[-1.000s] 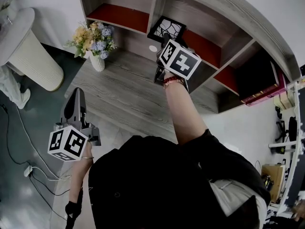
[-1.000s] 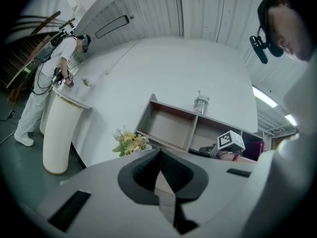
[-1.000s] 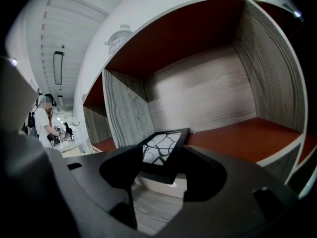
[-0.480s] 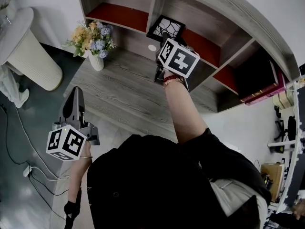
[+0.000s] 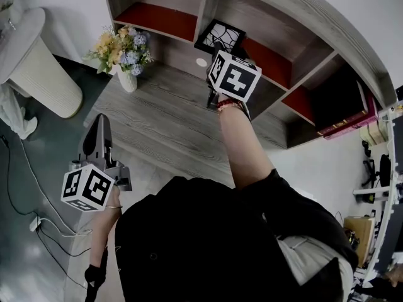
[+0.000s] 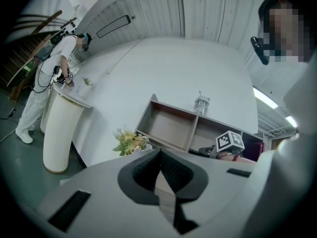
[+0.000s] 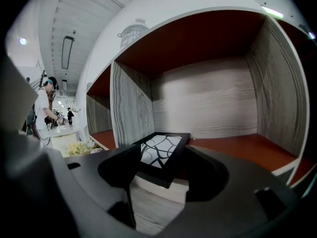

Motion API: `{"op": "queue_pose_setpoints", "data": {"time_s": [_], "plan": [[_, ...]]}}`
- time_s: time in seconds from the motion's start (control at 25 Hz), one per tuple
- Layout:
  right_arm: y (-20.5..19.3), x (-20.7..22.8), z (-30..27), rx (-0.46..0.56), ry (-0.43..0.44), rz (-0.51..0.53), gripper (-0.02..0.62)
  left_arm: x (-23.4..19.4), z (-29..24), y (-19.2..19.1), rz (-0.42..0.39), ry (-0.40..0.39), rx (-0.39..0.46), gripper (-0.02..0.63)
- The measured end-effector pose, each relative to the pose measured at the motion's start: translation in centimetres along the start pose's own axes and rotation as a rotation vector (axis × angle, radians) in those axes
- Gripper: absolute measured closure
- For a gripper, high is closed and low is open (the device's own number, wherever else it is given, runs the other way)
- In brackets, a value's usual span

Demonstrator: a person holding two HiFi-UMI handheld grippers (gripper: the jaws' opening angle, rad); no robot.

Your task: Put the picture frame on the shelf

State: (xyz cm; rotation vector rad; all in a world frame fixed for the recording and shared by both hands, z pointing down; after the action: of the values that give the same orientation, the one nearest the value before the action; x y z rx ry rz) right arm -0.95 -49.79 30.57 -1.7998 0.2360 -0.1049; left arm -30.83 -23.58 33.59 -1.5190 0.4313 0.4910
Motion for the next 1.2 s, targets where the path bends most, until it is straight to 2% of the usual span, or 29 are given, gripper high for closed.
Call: {"op": "queue_pose_setpoints", "data": {"time_s": [0.16, 0.72, 1.04, 1.08, 1.16, 1.2], "plan": [[0.1, -0.1, 0.0, 0.014, 0.003, 0.038, 0.336, 0.1, 0.2, 0.1, -0.006, 0.004, 0.002, 0.595], [-0.2, 0.4, -0.3, -0.005, 0.048, -0.020, 0.334, 0.3, 2.1, 0.9, -0.036, 0.048, 0.023, 0.595], [0.4, 0.6, 1.6, 0.112, 0.144, -0.079, 0.336, 0.6, 3.4, 1.3, -0.048, 0.064, 0.040, 0.595], [0.3, 0.7, 2.2, 0.123, 0.164, -0.097, 0.348, 0.7, 3.4, 1.3, -0.051, 0.061, 0.040, 0.595], [0.0, 0.9, 3.3, 0.141, 0.209, -0.145, 0.462, 1.1, 3.5, 1.3, -0.055, 0.054, 0.038, 0.595], [-0.3, 1.0, 3.8, 0.141, 0.228, -0.172, 0.471, 1.4, 3.6, 1.3, -0.057, 0.049, 0.036, 0.595]]}}
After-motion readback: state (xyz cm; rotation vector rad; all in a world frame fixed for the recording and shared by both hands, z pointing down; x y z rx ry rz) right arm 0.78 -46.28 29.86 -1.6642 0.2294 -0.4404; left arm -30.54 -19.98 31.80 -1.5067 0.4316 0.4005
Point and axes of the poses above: the fingertips, and each gripper's own axes: z backward along the fingers, x to its right, y out of its top, the point moved 7 cm from there along z, backward along the fingers, and after that the axes turned 10 degrees about z, right-handed, at the moved point
